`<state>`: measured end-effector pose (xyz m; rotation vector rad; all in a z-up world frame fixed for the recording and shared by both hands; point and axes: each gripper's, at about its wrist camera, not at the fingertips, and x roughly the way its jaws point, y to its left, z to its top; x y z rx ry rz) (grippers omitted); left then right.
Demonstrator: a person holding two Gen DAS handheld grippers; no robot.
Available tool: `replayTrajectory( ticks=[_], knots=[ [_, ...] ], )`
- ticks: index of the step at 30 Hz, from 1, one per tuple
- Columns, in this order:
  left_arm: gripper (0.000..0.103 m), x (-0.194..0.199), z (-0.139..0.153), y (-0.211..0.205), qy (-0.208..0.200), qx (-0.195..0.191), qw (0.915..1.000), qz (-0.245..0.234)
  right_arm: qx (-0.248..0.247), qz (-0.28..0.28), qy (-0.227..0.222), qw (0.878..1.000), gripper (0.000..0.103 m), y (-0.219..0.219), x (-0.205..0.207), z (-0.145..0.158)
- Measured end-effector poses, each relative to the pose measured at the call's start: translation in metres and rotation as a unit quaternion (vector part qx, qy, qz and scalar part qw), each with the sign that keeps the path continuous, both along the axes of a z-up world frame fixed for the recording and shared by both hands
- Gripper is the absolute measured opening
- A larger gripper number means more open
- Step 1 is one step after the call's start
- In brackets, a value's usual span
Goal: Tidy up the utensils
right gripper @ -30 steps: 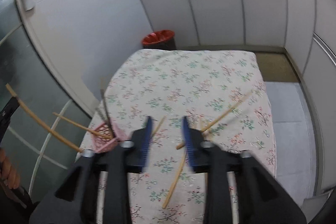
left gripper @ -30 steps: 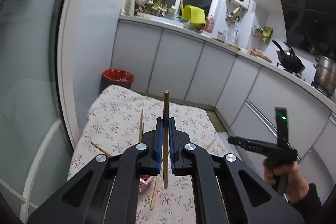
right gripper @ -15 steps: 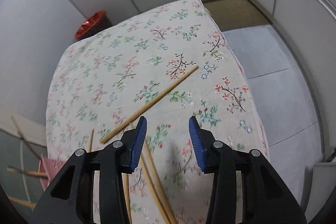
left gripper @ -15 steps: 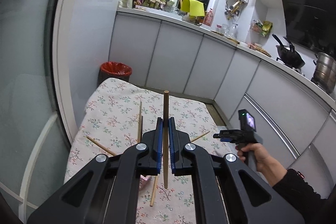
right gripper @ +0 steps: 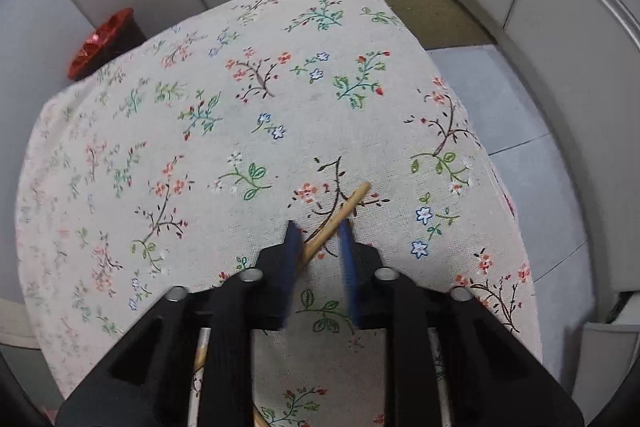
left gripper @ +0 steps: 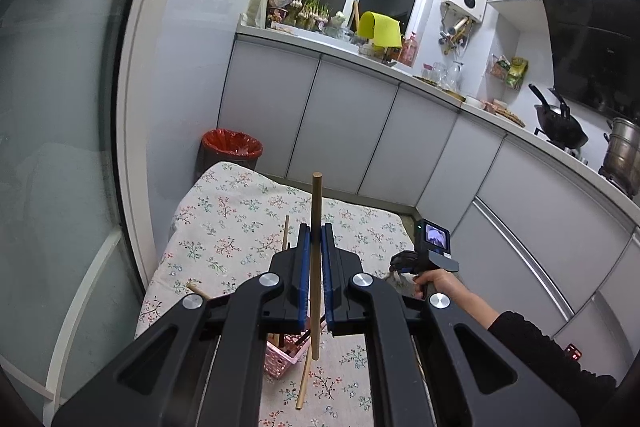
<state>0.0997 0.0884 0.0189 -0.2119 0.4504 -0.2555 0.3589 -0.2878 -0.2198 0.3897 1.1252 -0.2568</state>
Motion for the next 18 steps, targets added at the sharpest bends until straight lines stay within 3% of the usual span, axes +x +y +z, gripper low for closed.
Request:
replayTrajectory(
  ticks=[3, 5, 9, 18],
  knots=[
    [0.006, 0.003, -0.002, -0.001, 0.007, -0.003, 1.0, -0.004, 0.022, 0.007, -0.011, 1.0, 0.006, 0.002, -0.013, -0.001],
    [0.006, 0.003, -0.003, -0.001, 0.011, -0.004, 0.9999, -0.006, 0.065, 0.014, -0.019, 0.998, 0.004, 0.002, -0.023, -0.001],
    [0.006, 0.001, -0.006, -0.005, 0.006, 0.011, 0.9999, 0.002, 0.086, 0.028, -0.048, 0.995, 0.004, 0.01, -0.052, 0.014],
    [0.006, 0.002, -0.011, -0.008, -0.002, 0.016, 0.9996, 0.021, 0.115, 0.054, -0.168, 0.978, 0.004, 0.033, -0.122, 0.107]
  ],
)
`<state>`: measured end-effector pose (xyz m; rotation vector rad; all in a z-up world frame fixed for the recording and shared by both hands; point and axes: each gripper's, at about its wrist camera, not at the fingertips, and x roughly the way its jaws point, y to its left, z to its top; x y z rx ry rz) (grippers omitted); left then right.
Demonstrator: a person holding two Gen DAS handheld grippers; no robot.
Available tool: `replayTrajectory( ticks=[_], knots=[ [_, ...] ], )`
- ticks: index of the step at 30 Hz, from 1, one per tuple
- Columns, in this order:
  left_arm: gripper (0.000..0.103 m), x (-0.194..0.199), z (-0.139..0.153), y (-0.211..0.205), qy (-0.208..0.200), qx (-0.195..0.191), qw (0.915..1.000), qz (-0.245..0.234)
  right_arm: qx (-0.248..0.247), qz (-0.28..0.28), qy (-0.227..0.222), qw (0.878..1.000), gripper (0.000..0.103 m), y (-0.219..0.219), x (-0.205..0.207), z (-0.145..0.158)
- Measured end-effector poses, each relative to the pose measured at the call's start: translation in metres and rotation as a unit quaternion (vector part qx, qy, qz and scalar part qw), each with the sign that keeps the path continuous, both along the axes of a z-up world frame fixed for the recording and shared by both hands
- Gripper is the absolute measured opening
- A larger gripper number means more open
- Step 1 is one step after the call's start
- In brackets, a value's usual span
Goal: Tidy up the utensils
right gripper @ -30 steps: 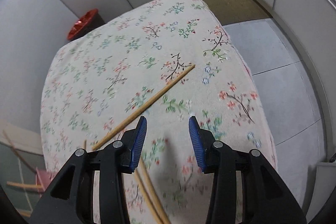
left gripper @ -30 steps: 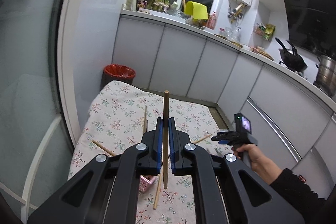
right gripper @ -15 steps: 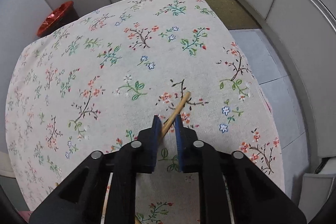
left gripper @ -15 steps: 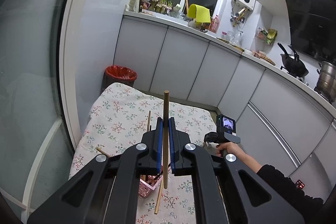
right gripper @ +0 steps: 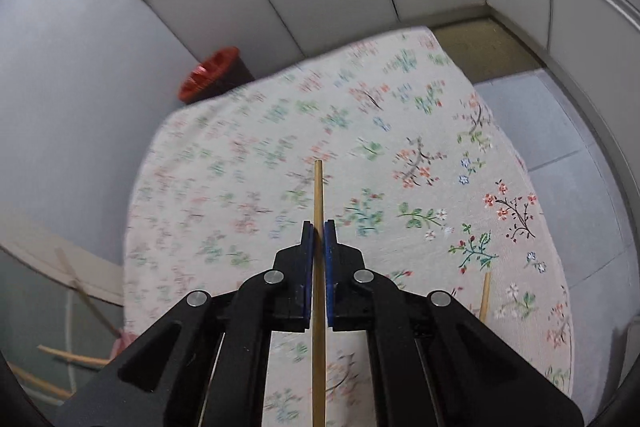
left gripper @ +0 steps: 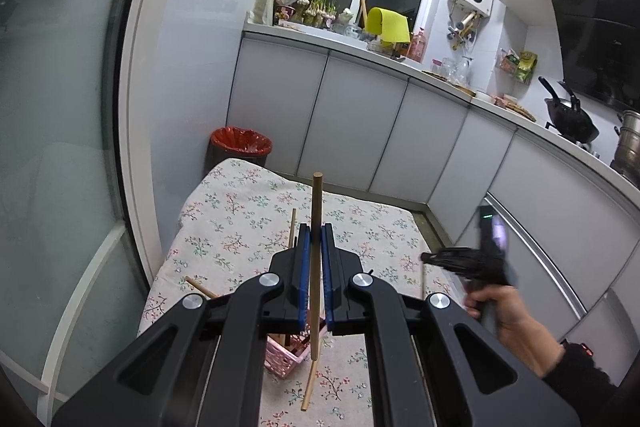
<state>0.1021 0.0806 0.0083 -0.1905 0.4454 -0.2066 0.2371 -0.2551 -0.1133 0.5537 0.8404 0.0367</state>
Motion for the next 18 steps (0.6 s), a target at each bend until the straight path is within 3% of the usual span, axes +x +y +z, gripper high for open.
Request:
replayTrajectory(
  ticks=[5, 9, 18],
  knots=[
    [0.006, -0.002, 0.002, 0.0, -0.021, 0.006, 0.9995, 0.025, -0.016, 0.015, -0.081, 0.996, 0.004, 0.018, -0.051, 0.054],
    [0.006, -0.003, 0.004, 0.001, -0.038, 0.007, 0.9984, 0.04, -0.044, 0.019, -0.127, 0.991, 0.004, 0.033, -0.079, 0.081],
    [0.006, 0.0, 0.006, -0.003, -0.062, 0.027, 0.9963, 0.052, -0.066, 0.029, -0.196, 0.978, 0.004, 0.054, -0.102, 0.107]
  ],
)
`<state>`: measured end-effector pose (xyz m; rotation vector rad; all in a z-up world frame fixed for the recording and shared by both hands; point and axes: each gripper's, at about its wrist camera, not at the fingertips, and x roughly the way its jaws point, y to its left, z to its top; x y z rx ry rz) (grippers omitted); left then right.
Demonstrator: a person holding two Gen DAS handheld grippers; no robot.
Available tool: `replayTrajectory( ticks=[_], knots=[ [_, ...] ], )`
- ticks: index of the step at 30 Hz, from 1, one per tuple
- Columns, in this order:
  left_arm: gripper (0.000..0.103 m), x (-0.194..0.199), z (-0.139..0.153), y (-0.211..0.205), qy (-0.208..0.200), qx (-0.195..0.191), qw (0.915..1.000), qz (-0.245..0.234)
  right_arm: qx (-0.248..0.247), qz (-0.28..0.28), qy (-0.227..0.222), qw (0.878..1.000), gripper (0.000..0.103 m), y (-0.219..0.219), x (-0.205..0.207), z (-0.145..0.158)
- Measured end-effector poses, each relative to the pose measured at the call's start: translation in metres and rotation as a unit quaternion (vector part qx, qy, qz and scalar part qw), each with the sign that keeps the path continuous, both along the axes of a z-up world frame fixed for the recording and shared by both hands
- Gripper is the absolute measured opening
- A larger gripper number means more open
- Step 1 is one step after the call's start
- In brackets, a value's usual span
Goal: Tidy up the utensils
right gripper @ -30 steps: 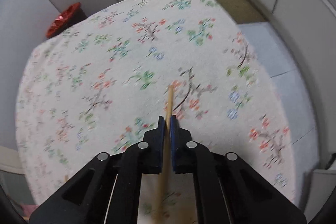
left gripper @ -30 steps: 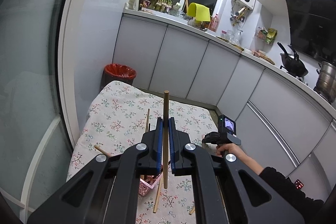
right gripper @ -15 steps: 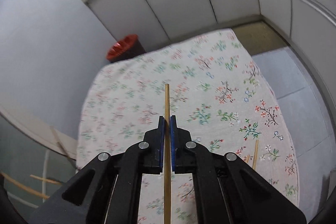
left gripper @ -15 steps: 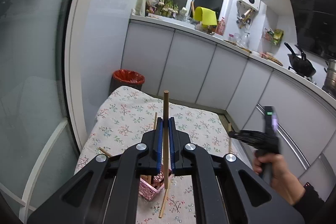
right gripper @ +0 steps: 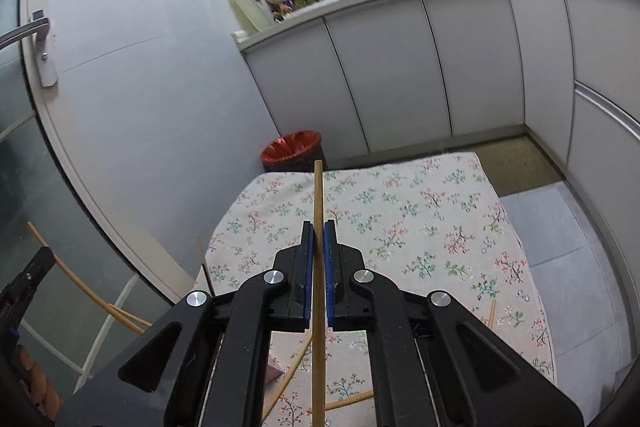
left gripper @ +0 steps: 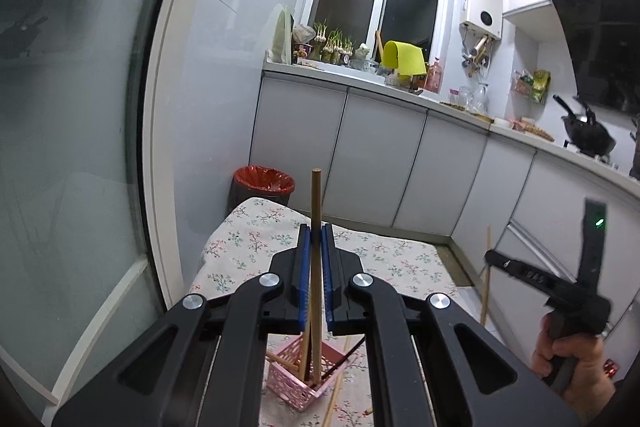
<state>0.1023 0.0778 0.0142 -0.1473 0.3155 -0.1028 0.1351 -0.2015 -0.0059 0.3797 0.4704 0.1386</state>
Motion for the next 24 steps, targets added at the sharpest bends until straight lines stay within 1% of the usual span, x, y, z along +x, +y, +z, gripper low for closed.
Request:
replayTrajectory(
  ticks=[2, 7, 11, 16, 19, 20, 21, 23, 24],
  knots=[
    [0.006, 0.007, -0.006, -0.003, 0.007, 0.009, 0.9999, 0.003, 0.002, 0.004, -0.016, 1.0, 0.004, 0.004, -0.001, 0.005],
    [0.006, 0.034, -0.026, -0.006, 0.052, 0.016, 0.9985, -0.005, 0.007, 0.017, -0.043, 0.999, 0.004, 0.018, -0.004, 0.014],
    [0.006, 0.054, -0.041, -0.004, 0.087, 0.007, 0.9961, -0.009, 0.005, 0.028, -0.055, 0.998, 0.004, 0.031, -0.003, 0.017],
    [0.006, 0.065, -0.053, -0.001, 0.11, -0.004, 0.9937, -0.025, 0.002, 0.032, -0.064, 0.997, 0.004, 0.045, -0.002, 0.016],
    [0.007, 0.062, -0.053, 0.001, 0.115, -0.006, 0.9931, -0.025, 0.008, 0.029, -0.077, 0.997, 0.004, 0.052, -0.003, 0.018],
    [0.012, 0.059, -0.05, 0.004, 0.112, -0.008, 0.9933, -0.024, 0.01, 0.028, -0.082, 0.996, 0.004, 0.055, -0.003, 0.019],
    [0.025, 0.056, -0.048, 0.006, 0.111, -0.008, 0.9935, -0.022, 0.012, 0.027, -0.091, 0.995, 0.004, 0.058, -0.004, 0.021],
    [0.04, 0.048, -0.043, 0.013, 0.109, -0.015, 0.9939, -0.014, 0.013, 0.025, -0.104, 0.994, 0.004, 0.066, -0.003, 0.024],
    [0.04, 0.045, -0.043, 0.016, 0.109, -0.018, 0.9938, -0.011, 0.012, 0.025, -0.11, 0.993, 0.004, 0.071, -0.002, 0.026]
  ],
)
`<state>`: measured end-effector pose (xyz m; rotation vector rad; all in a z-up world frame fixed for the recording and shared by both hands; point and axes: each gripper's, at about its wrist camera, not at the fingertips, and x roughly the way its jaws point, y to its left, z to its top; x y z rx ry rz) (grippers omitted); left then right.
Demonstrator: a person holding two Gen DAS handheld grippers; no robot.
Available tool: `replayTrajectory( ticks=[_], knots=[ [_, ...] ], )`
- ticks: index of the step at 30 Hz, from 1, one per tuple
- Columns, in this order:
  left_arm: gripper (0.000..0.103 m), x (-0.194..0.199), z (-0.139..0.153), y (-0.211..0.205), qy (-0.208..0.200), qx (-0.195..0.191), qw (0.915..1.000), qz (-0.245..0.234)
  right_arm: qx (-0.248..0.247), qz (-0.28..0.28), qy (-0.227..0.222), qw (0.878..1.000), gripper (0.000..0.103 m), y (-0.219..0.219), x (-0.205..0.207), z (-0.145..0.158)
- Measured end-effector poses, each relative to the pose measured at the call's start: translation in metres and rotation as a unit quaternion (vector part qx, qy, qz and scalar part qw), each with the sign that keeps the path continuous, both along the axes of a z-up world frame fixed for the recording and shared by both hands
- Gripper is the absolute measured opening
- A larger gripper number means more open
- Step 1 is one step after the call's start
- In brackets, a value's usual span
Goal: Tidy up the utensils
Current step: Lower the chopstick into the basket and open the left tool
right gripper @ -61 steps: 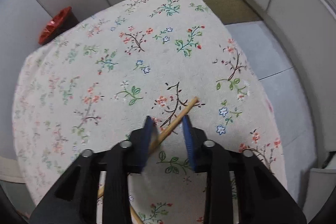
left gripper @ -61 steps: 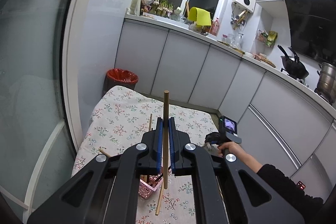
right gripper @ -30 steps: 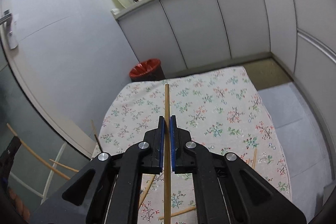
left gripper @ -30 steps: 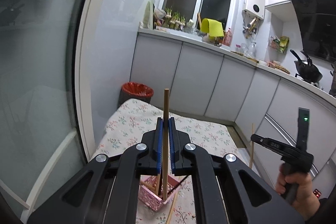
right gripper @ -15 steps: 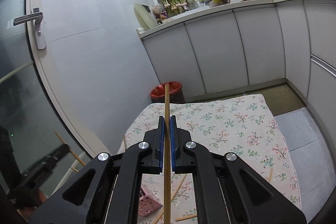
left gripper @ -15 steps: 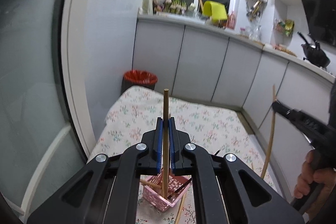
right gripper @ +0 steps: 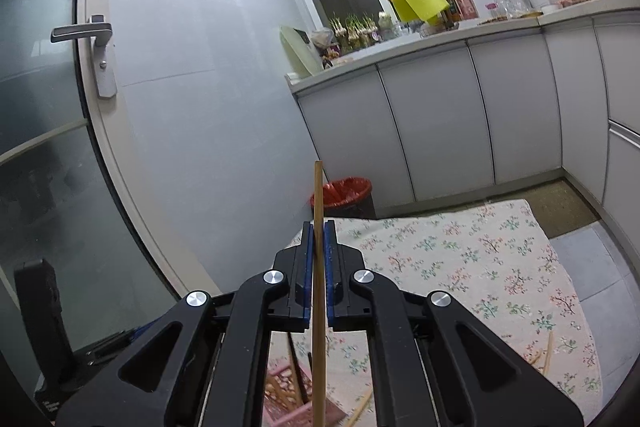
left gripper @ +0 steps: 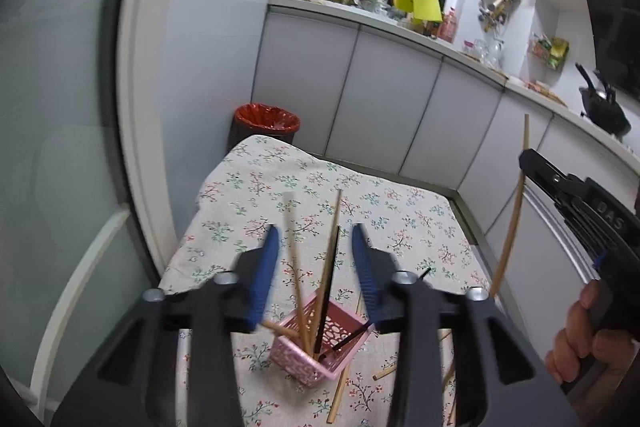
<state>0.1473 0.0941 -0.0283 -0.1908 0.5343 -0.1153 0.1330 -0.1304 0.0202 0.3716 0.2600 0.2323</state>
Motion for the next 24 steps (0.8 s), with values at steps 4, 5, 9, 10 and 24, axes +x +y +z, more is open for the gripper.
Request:
replayTrajectory(
  ticks=[4, 5, 9, 10, 24],
  knots=[
    [0.047, -0.009, 0.002, 0.014, 0.008, 0.021, 0.9993, 0.03, -0.008, -0.008, -0.023, 1.0, 0.004, 0.026, 0.008, -0.001],
    [0.054, -0.011, 0.003, 0.017, 0.01, 0.031, 0.9985, 0.043, -0.011, -0.012, -0.027, 1.0, 0.004, 0.031, 0.011, -0.002],
    [0.061, -0.012, -0.004, 0.033, 0.036, 0.057, 0.9947, 0.078, -0.031, -0.035, -0.043, 0.998, 0.004, 0.054, 0.024, -0.012],
    [0.062, -0.011, -0.006, 0.037, 0.044, 0.059, 0.9938, 0.084, -0.034, -0.042, -0.043, 0.998, 0.004, 0.058, 0.027, -0.015],
    [0.077, -0.003, -0.028, 0.057, 0.092, 0.065, 0.9884, 0.102, -0.073, -0.059, -0.019, 0.995, 0.017, 0.08, 0.042, -0.047]
  ],
)
